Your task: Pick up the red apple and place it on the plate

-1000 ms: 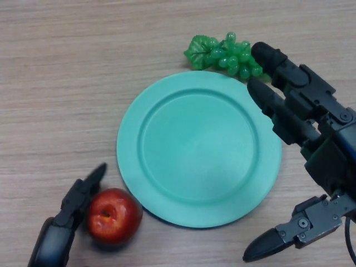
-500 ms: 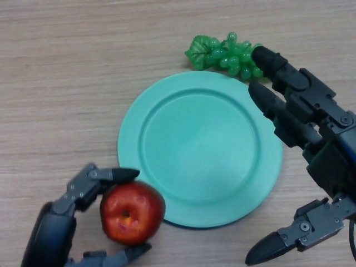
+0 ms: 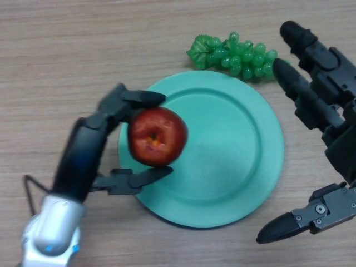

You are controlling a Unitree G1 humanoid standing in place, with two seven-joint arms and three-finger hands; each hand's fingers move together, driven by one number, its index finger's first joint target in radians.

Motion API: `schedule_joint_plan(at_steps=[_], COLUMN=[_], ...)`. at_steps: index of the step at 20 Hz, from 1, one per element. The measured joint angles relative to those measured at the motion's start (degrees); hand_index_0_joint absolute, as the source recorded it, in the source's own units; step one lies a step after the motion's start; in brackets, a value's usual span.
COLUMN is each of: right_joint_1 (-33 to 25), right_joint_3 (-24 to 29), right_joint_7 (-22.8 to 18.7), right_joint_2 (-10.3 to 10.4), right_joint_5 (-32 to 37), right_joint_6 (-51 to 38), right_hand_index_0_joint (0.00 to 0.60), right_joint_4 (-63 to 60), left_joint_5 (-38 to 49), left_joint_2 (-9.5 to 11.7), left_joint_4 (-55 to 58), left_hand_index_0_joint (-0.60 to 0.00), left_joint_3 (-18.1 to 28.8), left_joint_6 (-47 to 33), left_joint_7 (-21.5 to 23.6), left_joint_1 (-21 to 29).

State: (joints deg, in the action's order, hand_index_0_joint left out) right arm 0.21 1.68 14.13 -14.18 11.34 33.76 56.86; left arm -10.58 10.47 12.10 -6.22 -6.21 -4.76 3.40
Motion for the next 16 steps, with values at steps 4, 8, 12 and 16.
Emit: schedule_joint_plan(at_steps=[4, 8, 12, 16], right_joint_1=[0.1, 0.1, 0.6, 0.5], right_joint_3=[0.0, 0.3, 2.6, 3.0], right_joint_7=[0.6, 1.2, 1.7, 1.7], right_joint_2=[0.0, 0.0, 0.0, 0.0], right_joint_5=[0.0, 0.0, 0.0, 0.0], right_joint_6=[-1.1, -1.1, -1.7, -1.8], right_hand_index_0_joint=[0.0, 0.0, 0.0, 0.0], right_joint_4=[-0.6, -0.9, -2.1, -2.1], left_joint_5=[-0.9, -7.1, -6.2, -6.1], left_joint_2=[-0.2, -0.2, -0.2, -0.3], left_joint_4=[-10.0, -17.4, -19.5, -19.1], left_hand_index_0_joint=[-0.6, -0.6, -0.6, -0.252], left_joint_3=[-0.4, -1.3, -1.7, -2.1], left_joint_6=[-1.6, -7.3, -7.8, -7.4], left_joint_7=[-1.8, -1.8, -0.4, -1.1], left_joint_1=[5.7, 7.3, 9.6, 9.1])
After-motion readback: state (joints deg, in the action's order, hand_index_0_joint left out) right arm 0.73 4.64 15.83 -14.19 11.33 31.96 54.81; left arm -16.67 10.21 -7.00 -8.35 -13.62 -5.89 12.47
